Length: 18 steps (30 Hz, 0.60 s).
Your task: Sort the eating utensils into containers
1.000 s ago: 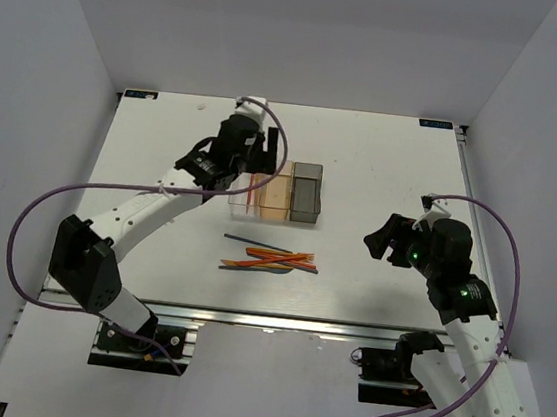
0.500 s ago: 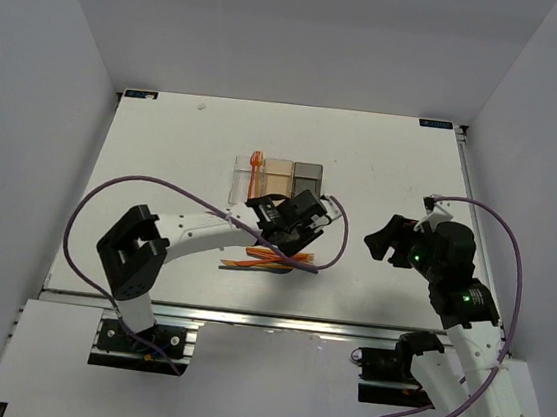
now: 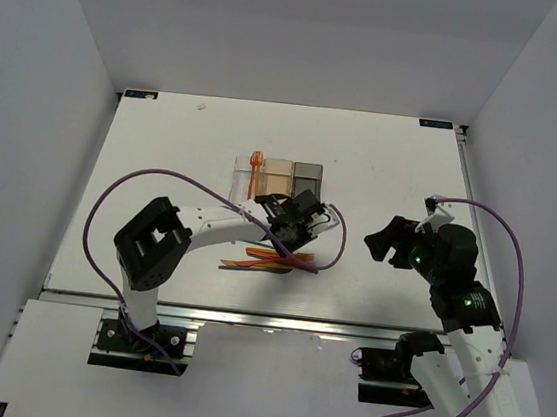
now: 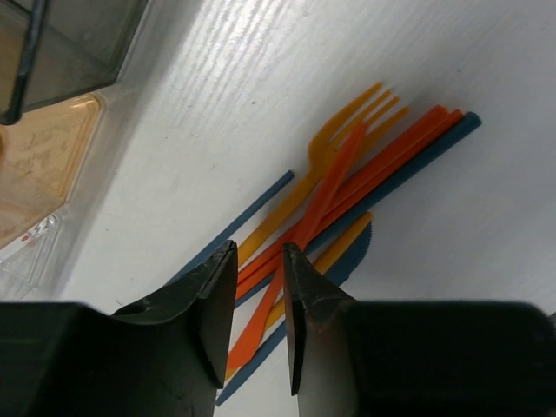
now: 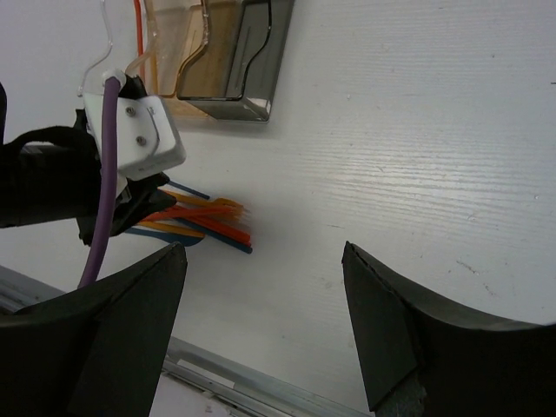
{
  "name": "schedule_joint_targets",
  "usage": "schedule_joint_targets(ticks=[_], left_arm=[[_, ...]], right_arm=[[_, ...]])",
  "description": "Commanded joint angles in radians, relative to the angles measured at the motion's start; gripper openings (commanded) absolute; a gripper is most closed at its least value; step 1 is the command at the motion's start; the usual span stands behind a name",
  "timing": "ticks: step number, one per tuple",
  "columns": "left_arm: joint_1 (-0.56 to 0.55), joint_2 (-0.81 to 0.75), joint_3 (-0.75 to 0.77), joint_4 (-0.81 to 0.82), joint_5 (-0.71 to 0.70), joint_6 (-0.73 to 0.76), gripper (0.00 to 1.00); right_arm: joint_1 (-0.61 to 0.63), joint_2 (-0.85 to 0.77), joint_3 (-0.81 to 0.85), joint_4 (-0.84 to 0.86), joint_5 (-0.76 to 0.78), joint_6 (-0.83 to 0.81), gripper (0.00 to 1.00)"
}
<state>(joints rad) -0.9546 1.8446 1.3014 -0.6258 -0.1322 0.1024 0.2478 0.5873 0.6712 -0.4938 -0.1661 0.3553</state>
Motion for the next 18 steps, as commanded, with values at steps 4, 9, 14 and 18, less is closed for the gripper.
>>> schedule_joint_targets(ticks=[4,9,14,18], left_arm=[[0.057,-0.01,0.018,0.018,0.1,0.031,0.36],[0.077,0.007,0.015,0.026,0.108,0.036,0.31],[0.086,0.021,0.016,0.015,0.129,0.036,0.3],[0.088,0.028,-0.001,0.018,0.132,0.037,0.31]], right_arm=[[0.005,-0.012,-0.004,0.04,-0.013,-0.018,0.78],[0.005,-0.014,-0.005,0.041,-0.015,-0.018,0.78],[0.005,-0.017,-0.005,0.038,-0.012,-0.018,0.78],[0.004,-0.018,-0.005,0.038,-0.012,-0.018,0.78]])
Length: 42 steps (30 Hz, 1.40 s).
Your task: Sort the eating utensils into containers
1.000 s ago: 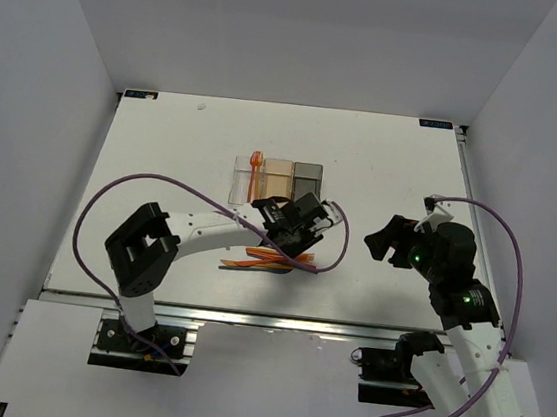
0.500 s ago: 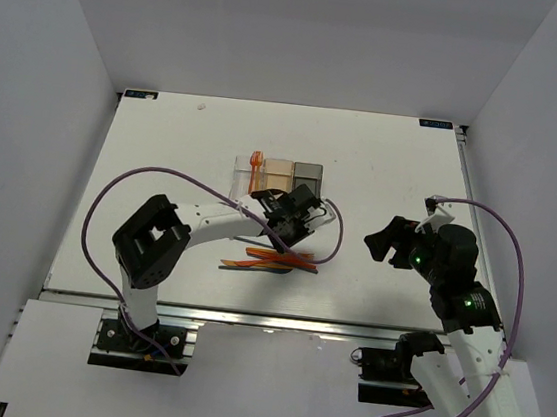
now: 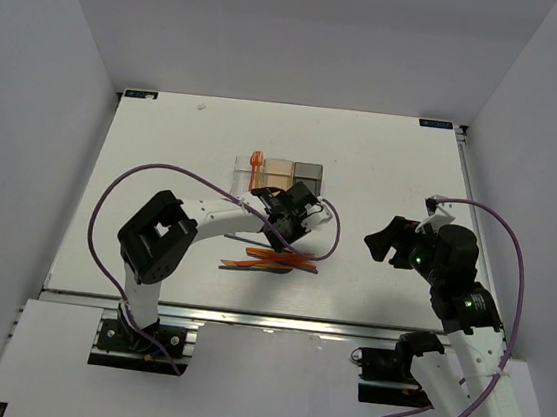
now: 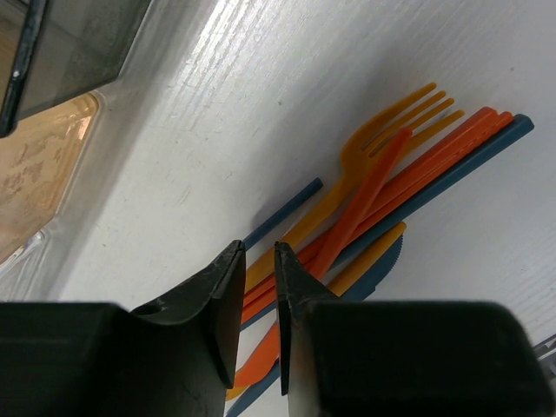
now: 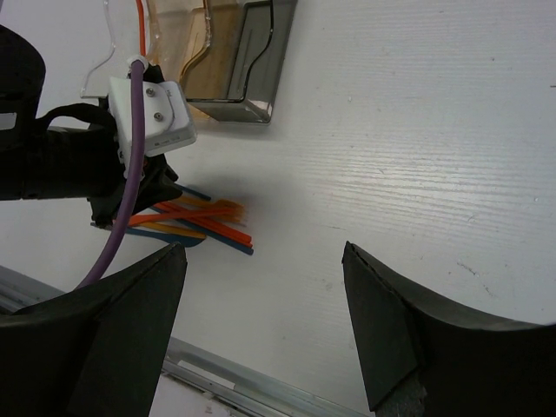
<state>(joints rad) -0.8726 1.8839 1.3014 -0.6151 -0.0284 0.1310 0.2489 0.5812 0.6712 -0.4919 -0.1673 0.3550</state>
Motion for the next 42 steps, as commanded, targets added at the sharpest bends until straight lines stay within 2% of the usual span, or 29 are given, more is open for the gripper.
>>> schedule_joint_targets(ticks=[1,20,30,42], left_arm=[[0.006,-0.006,-0.004,0.008,0.025,0.007,0.31],[0.011,0.037,0.01,-0.005,0.027,-0.004,0.32],[0.017,-0.055,-0.01,0.045,0.028,-0.019,0.33],[0.02,-0.008,-0.011,-0.001,0.074,-0.011,0.31]], right_arm=[[0.004,-0.014,-0.005,0.036,-0.011,-0.017,0.78],[0.009,-0.021,-0.004,0.033,0.002,-0.021,0.78],[0.013,-0.011,-0.004,0.035,0.002,-0.021,0.78],[0.015,-0.017,-0.004,0.033,0.005,-0.021,0.78]])
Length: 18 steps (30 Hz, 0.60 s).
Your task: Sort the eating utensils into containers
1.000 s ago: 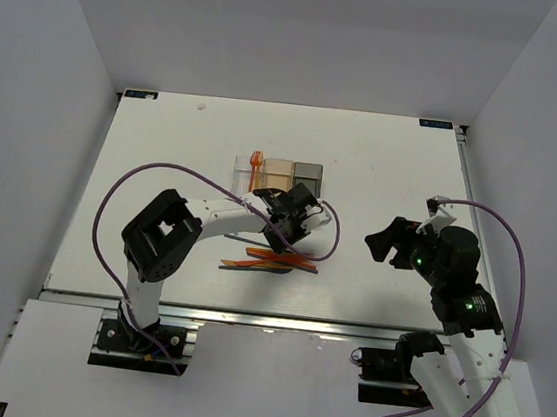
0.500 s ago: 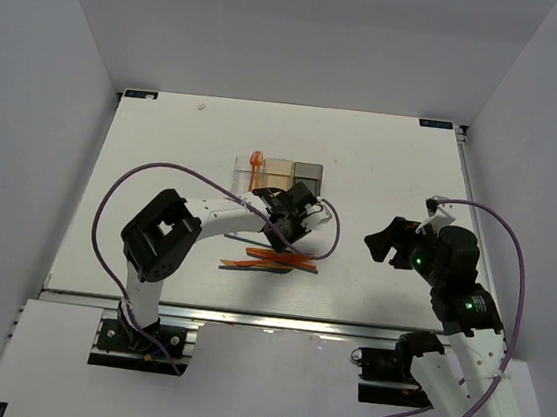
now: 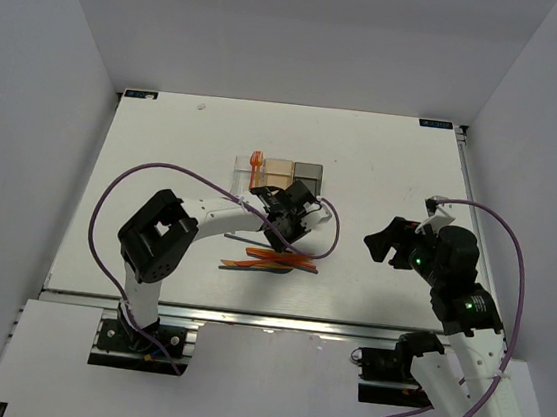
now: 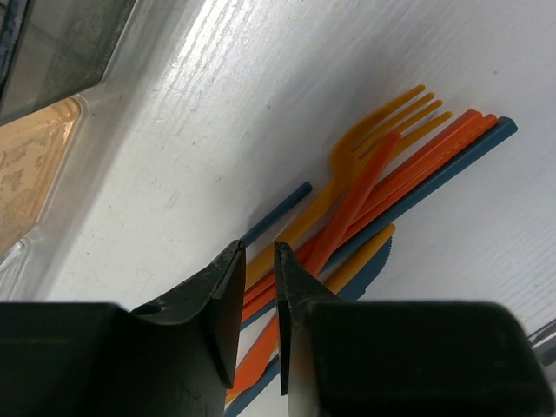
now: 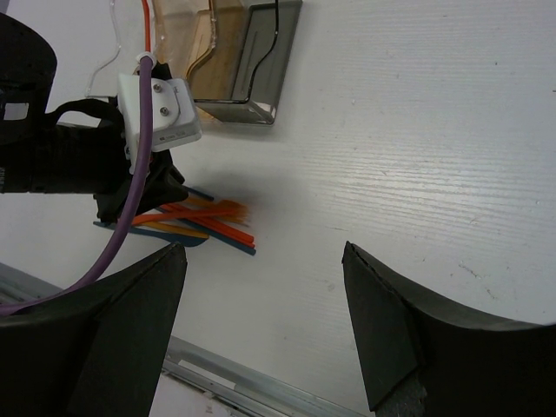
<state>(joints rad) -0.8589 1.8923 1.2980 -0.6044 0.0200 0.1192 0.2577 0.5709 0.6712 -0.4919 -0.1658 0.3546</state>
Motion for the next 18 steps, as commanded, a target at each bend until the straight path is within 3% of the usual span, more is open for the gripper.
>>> schedule_joint_targets(ticks=[1,18], left_arm=[[0.006,-0.007,-0.006,-0.015,0.026,0.0,0.31],[0.006,0.042,0.0,-0.015,0.009,0.0,0.33]], right_arm=[[0.006,-0.008,-0.004,0.035,0.003,-0.02,0.78],[0.011,-0.017,-0.007,0.032,0.009,-0.02,0.78]])
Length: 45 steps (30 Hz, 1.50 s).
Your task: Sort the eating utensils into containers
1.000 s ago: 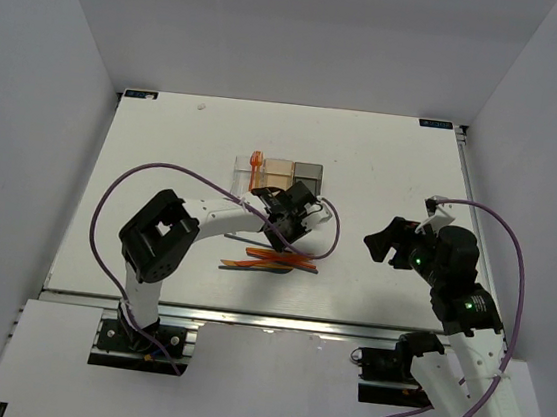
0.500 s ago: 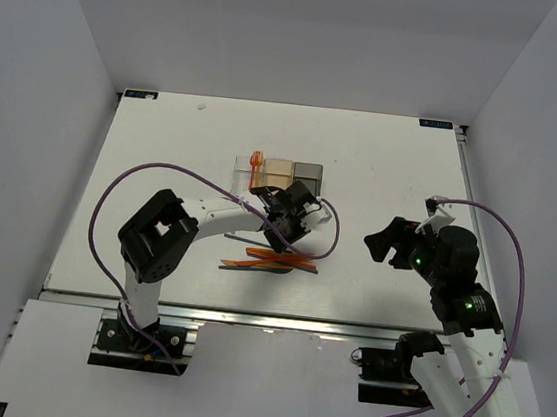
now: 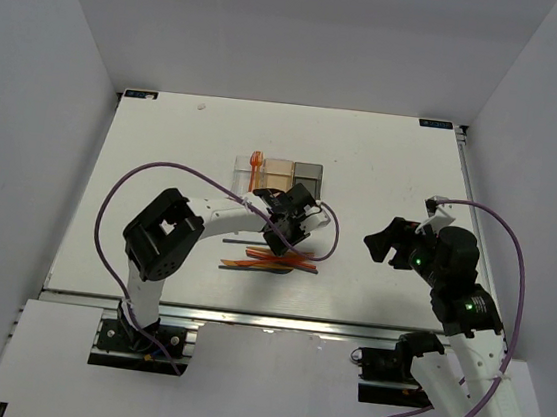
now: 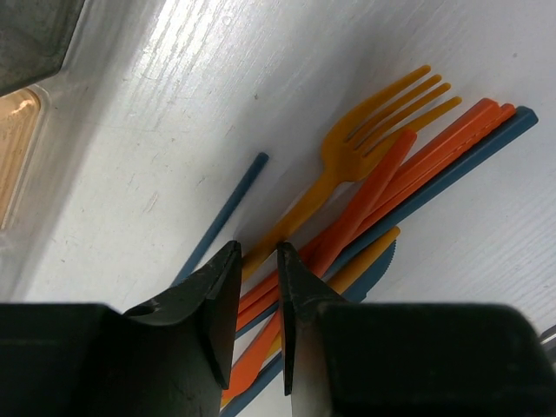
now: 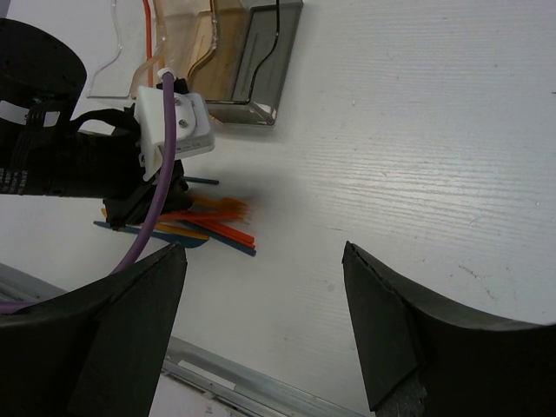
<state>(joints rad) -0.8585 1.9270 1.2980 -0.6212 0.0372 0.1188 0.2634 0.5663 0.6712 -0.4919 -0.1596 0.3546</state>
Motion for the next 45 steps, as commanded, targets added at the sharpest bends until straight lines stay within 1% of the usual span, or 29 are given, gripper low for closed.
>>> schedule_joint_targets(ticks=[1,9,10,14,16,17,24,39,42,45], left_arm=[[0.006,0.009,0.0,0.003,-0.01,-0.001,0.33],[0.006,0.033,0.015,0.0,-0.008,0.002,0.32],[0.006,0.038,0.018,-0.003,-0.003,0.002,0.3],[0.006,0.044,0.035,-0.003,0.0,0.004,0.28],[0.006,0.041,0.038,0.001,-0.005,0.005,0.25],[0.006,0.04,0.043,0.003,-0.008,0.005,0.22],[0.006,0.047,0.076,0.005,0.007,0.005,0.15],[0.003,0.033,0.142,0.0,0.052,0.008,0.04],[-0.001,0.024,0.152,-0.014,0.066,0.016,0.0],[-0.001,0.009,0.155,-0.02,0.064,0.021,0.0]], right_arm=[[0.005,-0.014,-0.007,0.032,0.005,-0.02,0.78],[0.007,-0.013,-0.007,0.033,0.008,-0.02,0.78],[0.007,-0.014,-0.007,0.032,0.006,-0.02,0.78],[0.007,-0.013,-0.007,0.032,0.009,-0.02,0.78],[0.007,-0.013,-0.007,0.03,0.008,-0.02,0.78],[0.008,-0.014,-0.007,0.033,0.009,-0.02,0.78],[0.01,-0.013,-0.007,0.032,0.011,-0.02,0.78],[0.008,-0.011,-0.005,0.032,0.012,-0.02,0.78],[0.008,-0.008,-0.005,0.032,0.014,-0.02,0.78],[0.01,-0.006,-0.004,0.032,0.014,-0.02,0.78]])
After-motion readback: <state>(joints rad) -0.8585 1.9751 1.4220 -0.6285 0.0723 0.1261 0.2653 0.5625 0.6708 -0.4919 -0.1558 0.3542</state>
